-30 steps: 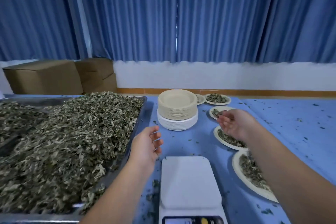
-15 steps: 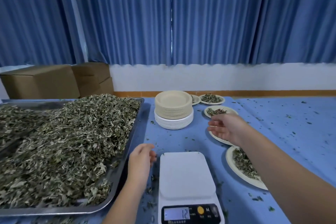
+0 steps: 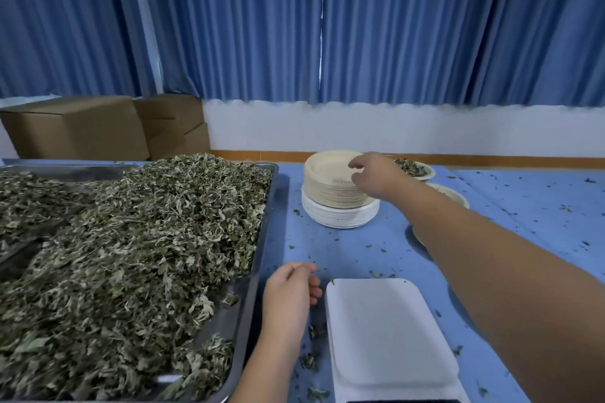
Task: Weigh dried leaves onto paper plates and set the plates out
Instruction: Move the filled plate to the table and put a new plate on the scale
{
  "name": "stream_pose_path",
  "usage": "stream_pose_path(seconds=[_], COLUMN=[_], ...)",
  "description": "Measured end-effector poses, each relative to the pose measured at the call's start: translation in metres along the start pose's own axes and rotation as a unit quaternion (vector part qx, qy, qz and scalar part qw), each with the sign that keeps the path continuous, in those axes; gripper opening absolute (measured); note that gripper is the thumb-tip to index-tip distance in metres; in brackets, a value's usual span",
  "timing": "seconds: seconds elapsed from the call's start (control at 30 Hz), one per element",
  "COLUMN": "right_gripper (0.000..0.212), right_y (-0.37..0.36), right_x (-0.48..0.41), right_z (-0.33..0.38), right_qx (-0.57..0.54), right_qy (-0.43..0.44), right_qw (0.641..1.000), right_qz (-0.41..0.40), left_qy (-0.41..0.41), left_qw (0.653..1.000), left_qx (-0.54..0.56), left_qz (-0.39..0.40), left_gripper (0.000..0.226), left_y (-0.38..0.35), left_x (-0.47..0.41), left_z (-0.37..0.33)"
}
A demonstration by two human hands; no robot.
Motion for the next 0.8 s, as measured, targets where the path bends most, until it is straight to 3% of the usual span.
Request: stream_pose_path(seconds=[0.27, 0.5, 0.8], right_gripper=[0.041, 0.034, 0.020], right_y=[0.000, 0.001, 0.011], right_x=[-0.005, -0.009, -0.011], right_z=[0.021, 0.014, 0.004], right_qx=[0.121, 0.059, 0.009], right_qy=[0.028, -0.004, 0.059], right_qw=[0.988, 0.995, 0.998], right_qz=[0.089, 0.086, -0.016], left_qy=[-0.001, 0.006, 0.002], left_qw=[1.000, 1.000, 1.000], left_qx=[-0.005, 0.005, -0.007], left_qz=[0.002, 0.007, 0.011], left_gripper=[0.018, 0.019, 0.018], left_y=[0.000, 0.001, 0.001], left_x=[0.001, 0.003, 0.001], left_z=[-0.001, -0.001, -0.003])
Point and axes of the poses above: each hand's wrist, its own x-axis away from the middle knuckle, its own y-axis out of the back of the hand, z = x × y, the point moved 2 cm from there along -x, towards the middle knuckle, and after that the axes turned 5 degrees about x, right-handed, at the moved point
